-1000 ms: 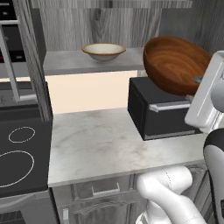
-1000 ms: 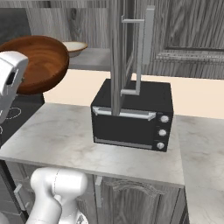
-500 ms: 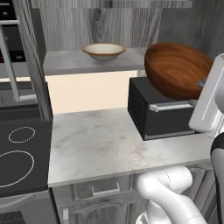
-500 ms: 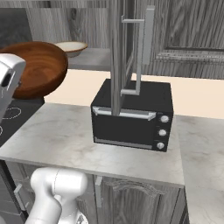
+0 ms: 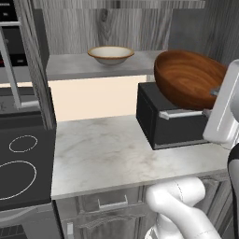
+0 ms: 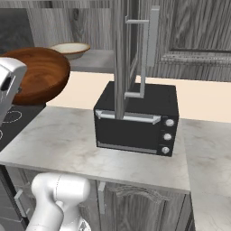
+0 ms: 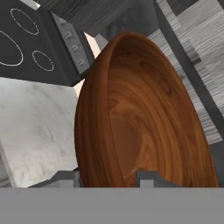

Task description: Move the bowls from the cabinet to the plates on the dining table.

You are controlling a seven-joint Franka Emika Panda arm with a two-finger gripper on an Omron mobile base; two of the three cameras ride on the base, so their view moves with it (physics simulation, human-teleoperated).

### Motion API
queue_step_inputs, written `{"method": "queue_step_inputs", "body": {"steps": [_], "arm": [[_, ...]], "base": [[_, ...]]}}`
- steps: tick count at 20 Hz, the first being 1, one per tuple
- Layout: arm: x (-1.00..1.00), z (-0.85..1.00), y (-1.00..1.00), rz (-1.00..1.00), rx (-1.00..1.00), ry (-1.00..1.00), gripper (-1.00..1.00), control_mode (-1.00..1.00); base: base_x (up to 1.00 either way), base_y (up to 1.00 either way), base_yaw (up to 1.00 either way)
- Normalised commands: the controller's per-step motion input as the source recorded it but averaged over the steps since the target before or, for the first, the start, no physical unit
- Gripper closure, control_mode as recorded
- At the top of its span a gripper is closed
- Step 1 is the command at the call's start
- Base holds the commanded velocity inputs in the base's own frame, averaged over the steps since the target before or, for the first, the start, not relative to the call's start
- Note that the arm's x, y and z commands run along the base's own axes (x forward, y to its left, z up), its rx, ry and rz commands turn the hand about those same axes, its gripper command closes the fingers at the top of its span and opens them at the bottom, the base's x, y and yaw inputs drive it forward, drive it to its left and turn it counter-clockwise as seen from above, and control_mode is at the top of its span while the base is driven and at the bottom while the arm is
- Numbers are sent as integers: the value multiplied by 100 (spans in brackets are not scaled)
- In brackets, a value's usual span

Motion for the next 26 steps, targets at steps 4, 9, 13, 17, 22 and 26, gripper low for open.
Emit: {"method": "queue_step_inputs", "body": {"steps": [4,9,13,17,22,26], "arm": [[0,-11,0,1,0,0,100,-100],[0,-3,-4,1,0,0,100,-100],[0,0,-5,1,0,0,100,-100],[0,0,-5,0,0,0,100,-100],[0,0,-5,0,0,0,100,-100],[0,0,0,0,0,0,100,100]], "base": [[0,0,0],[0,0,0],[0,0,0],[0,0,0],[0,0,0],[0,0,0]]}}
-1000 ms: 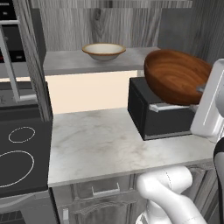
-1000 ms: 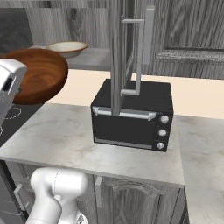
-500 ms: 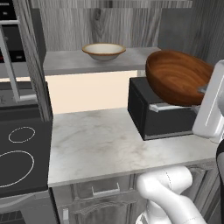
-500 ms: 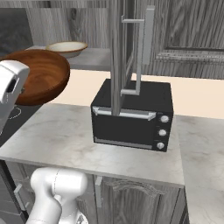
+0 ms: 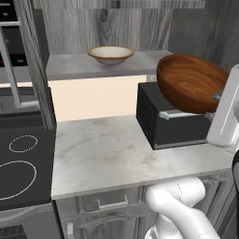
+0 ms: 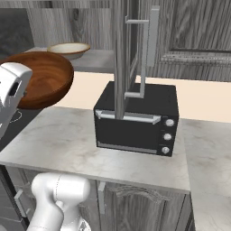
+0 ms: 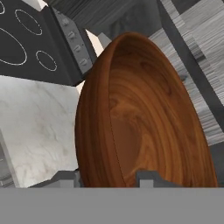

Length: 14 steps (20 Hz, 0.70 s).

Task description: Move the bowls from the cabinet to the plates on the dining table.

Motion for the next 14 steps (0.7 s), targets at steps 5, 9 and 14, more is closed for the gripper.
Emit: {"method": "queue_step_inputs", "body": {"steps": [5,9,14], "arm": [[0,0,0,0,0,0,100,100],[0,0,0,0,0,0,100,100],[0,0,0,0,0,0,100,100]], "base": [[0,-3,0],[-13,0,0],[-66,-1,0]]}}
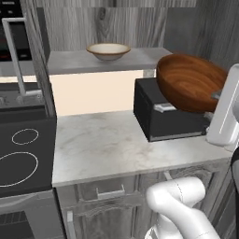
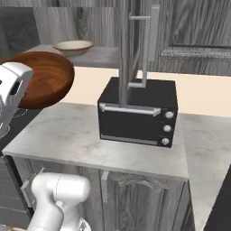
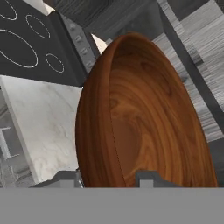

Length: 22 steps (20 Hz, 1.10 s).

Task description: Move the bowls from the cabinet to the plates on the dining table.

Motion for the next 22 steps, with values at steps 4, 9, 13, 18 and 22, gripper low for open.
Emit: {"method": "queue_step_inputs", "body": {"steps": [4,9,13,18,22], "arm": [[0,0,0,0,0,0,100,100],[0,0,0,0,0,0,100,100],[0,0,0,0,0,0,100,100],[0,0,0,0,0,0,100,100],[0,0,0,0,0,0,100,100]], "base": [[-87,0,0],[-86,3,0],[-78,6,0],[-80,8,0],[-77,17,6]]}}
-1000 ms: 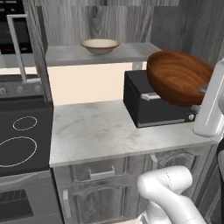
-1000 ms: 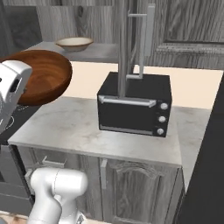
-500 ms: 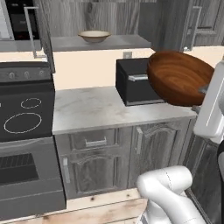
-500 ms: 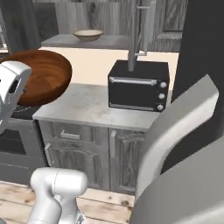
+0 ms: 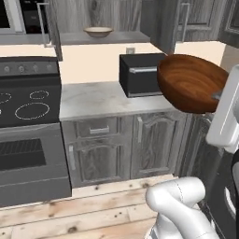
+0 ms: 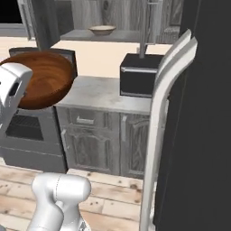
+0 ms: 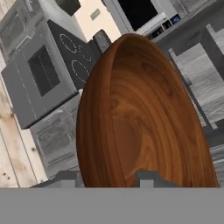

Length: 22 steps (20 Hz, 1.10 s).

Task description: Move the bowls from the cabinet to the plates on the dining table.

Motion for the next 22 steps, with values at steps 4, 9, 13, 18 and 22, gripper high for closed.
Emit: {"method": "queue_step_inputs", "body": {"steps": [4,9,13,18,22], "arm": [[0,0,0,0,0,0,100,100],[0,0,0,0,0,0,100,100],[0,0,0,0,0,0,100,100],[0,0,0,0,0,0,100,100],[0,0,0,0,0,0,100,100]], "base": [[-58,37,26],[-23,45,42],[-16,44,45],[-14,40,46],[-15,41,46]]}}
